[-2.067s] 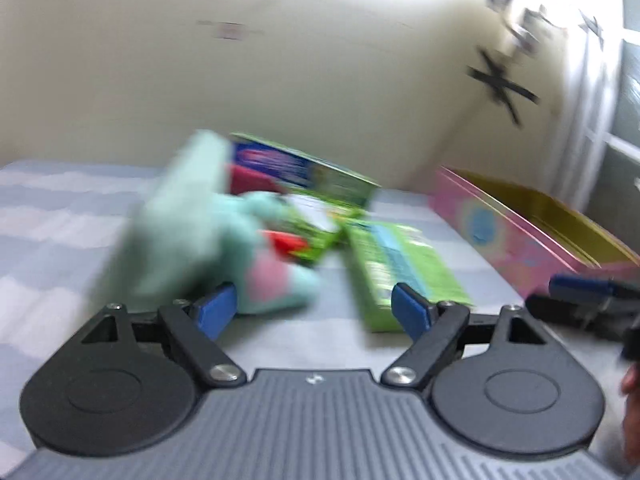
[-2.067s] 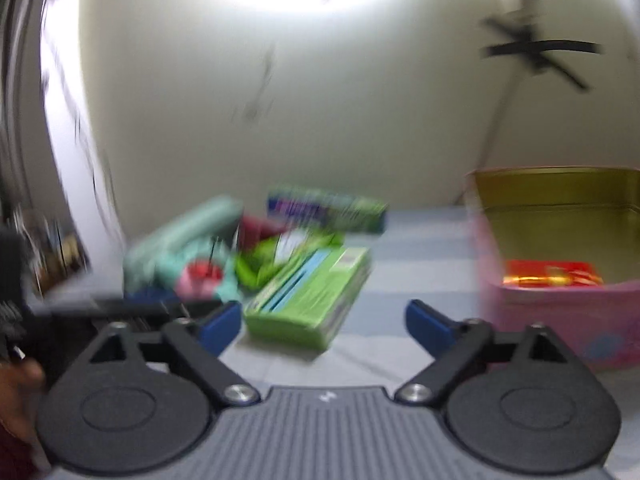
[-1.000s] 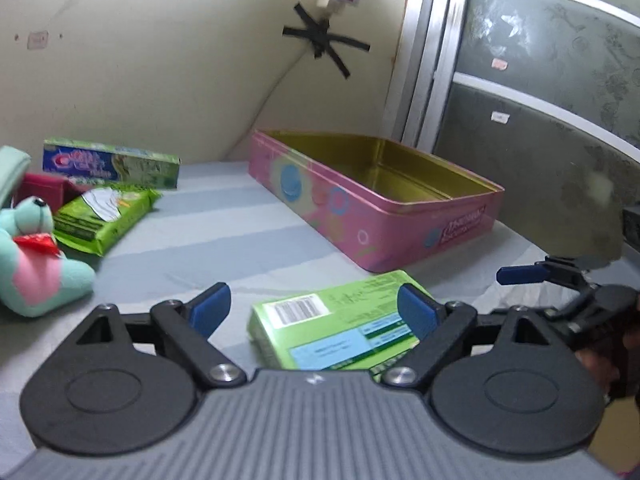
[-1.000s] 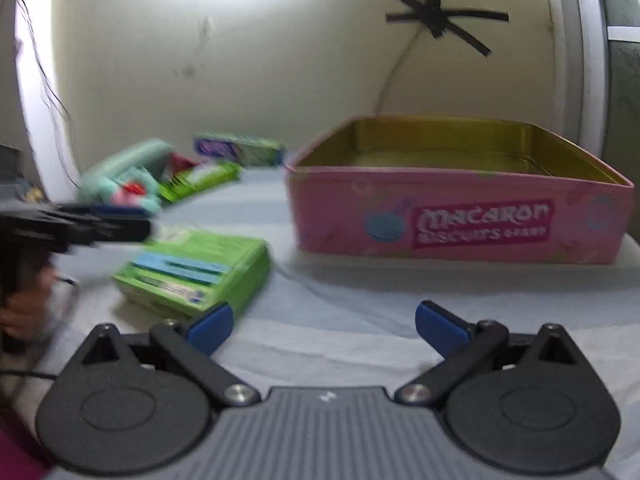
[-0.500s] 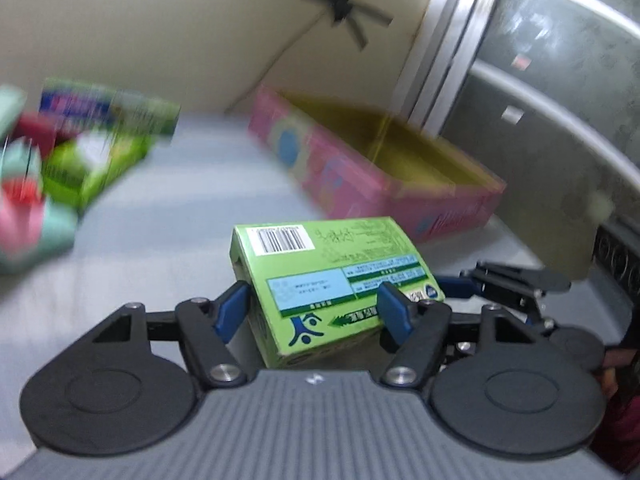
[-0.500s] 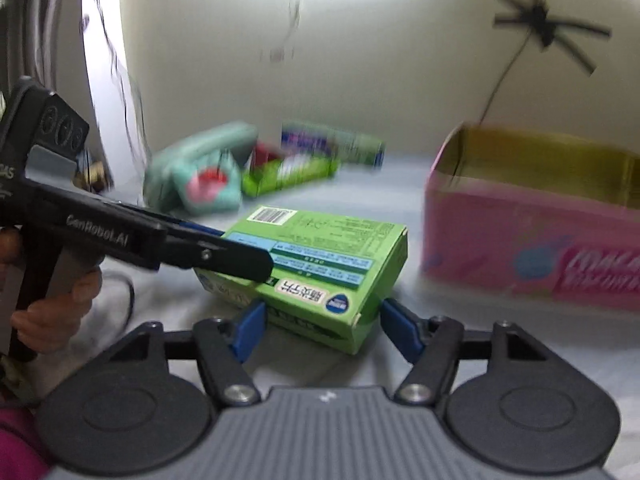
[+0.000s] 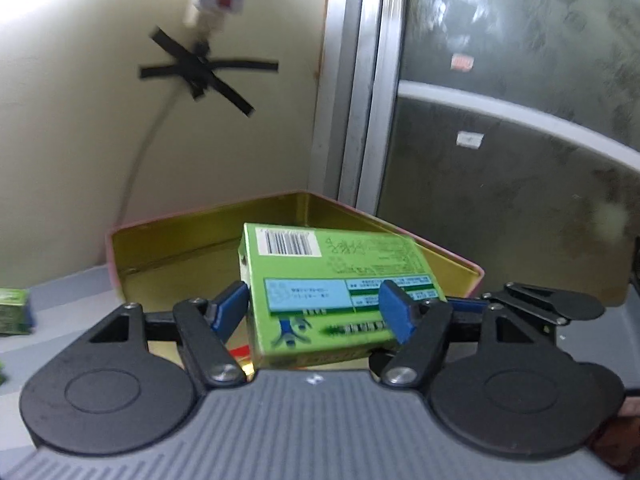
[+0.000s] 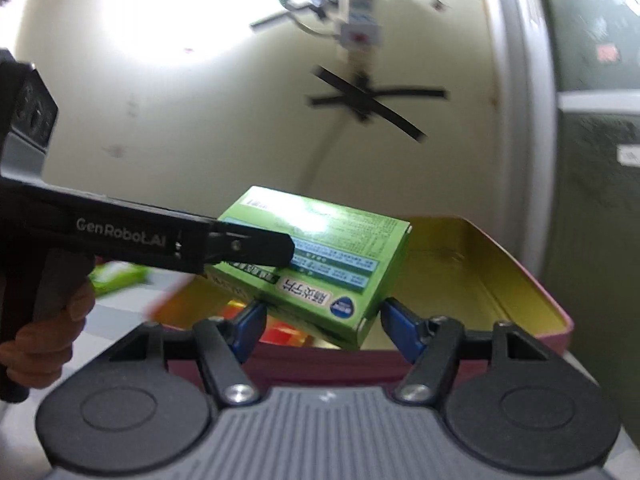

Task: Organize objects
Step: 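Carry the green box into the pink tin and release it, then move the left gripper to the mint-green pouch and grasp it, then lift the mint-green pouch into the pink tin and open the left gripper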

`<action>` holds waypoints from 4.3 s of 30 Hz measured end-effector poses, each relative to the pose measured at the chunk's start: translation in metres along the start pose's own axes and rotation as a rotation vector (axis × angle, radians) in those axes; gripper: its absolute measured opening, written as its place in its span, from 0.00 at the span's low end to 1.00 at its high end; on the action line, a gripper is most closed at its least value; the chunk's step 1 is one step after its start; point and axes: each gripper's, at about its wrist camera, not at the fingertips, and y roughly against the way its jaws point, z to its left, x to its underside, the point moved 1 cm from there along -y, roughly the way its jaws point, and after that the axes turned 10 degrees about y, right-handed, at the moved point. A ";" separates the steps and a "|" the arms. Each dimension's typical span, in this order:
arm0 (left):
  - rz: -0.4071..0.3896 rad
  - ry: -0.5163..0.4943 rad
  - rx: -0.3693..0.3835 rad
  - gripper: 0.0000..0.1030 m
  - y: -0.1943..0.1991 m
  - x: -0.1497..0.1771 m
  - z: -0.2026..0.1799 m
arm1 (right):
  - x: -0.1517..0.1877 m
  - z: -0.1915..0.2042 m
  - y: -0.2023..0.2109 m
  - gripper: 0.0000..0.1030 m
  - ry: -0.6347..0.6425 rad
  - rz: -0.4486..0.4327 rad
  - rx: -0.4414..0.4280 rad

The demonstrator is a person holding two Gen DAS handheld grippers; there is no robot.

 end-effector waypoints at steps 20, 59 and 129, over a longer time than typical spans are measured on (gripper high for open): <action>-0.109 0.007 -0.046 0.79 0.116 0.048 0.044 | 0.007 0.036 0.028 0.85 -0.085 -0.222 0.115; -0.189 0.750 -0.394 0.32 0.393 0.138 0.293 | -0.085 0.347 -0.066 0.85 0.206 -0.024 -0.719; -0.023 0.032 -0.260 0.66 0.057 0.009 0.053 | 0.002 -0.019 -0.030 0.57 -0.308 -0.106 0.101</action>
